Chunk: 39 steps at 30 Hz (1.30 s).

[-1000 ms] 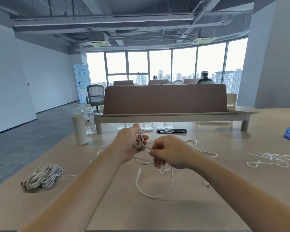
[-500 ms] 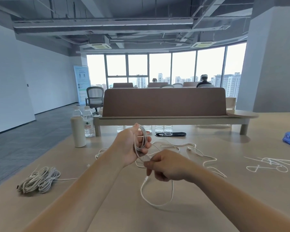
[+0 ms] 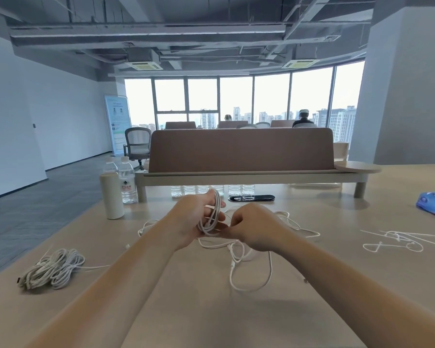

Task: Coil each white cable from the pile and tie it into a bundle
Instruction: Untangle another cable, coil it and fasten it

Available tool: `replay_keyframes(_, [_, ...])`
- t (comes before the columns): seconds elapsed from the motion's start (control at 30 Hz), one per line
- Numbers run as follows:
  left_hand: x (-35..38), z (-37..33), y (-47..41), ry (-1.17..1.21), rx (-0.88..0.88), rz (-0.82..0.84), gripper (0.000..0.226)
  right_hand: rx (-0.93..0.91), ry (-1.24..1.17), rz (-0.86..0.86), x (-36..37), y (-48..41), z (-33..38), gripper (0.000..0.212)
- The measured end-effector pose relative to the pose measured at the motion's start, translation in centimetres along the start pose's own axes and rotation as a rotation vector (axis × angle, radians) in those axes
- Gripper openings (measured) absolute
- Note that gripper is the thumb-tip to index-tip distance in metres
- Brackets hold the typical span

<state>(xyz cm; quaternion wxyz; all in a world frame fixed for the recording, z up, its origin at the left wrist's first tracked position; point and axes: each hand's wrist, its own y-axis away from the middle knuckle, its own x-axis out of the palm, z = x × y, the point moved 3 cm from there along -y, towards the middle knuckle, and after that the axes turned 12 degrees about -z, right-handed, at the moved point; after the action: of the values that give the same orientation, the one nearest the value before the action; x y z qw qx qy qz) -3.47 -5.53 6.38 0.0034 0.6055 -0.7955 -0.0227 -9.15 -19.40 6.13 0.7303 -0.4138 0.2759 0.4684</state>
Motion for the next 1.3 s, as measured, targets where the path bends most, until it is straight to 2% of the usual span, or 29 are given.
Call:
replay_keyframes(0.07, [0.1, 0.0, 0.1, -0.039, 0.004, -0.001, 0.047, -0.006, 0.002, 0.001, -0.2, 0.0, 0.3, 0.048])
replay_keyframes(0.23, [0.5, 0.1, 0.4, -0.079, -0.001, 0.048, 0.046, -0.045, 0.093, -0.043, -0.5, 0.1, 0.9, 0.033])
replay_keyframes(0.4, [1.1, 0.4, 0.7, -0.207, 0.030, 0.092, 0.043, -0.089, 0.163, -0.036, -0.9, 0.5, 1.5, 0.027])
replay_keyframes(0.5, [1.1, 0.5, 0.6, -0.238, 0.057, 0.077, 0.042, -0.094, 0.088, -0.004, -1.0, 0.7, 1.7, 0.037])
replay_keyframes(0.6, [0.6, 0.3, 0.3, -0.248, 0.064, 0.072, 0.044, -0.091, -0.009, 0.010, -0.9, 0.1, 0.9, 0.021])
replay_keyframes(0.8, [-1.3, -0.4, -0.3, -0.110, -0.020, 0.084, 0.049, 0.102, -0.535, 0.224, -1.4, 0.0, -3.1, 0.016])
replay_keyframes(0.9, [-1.6, -0.5, -0.4, -0.072, -0.045, 0.120, 0.050, 0.260, -0.674, 0.154, -1.8, -0.3, -4.1, 0.015])
replay_keyframes(1.1, [-0.2, -0.1, 0.2, -0.065, -0.040, 0.250, 0.056, 0.360, -0.694, -0.029, -2.0, -1.2, -2.7, 0.016])
replay_keyframes(1.3, [0.0, 0.0, -0.3, -0.073, -0.030, 0.131, 0.049, 0.338, -0.753, -0.081, -1.4, -1.2, -1.9, 0.016])
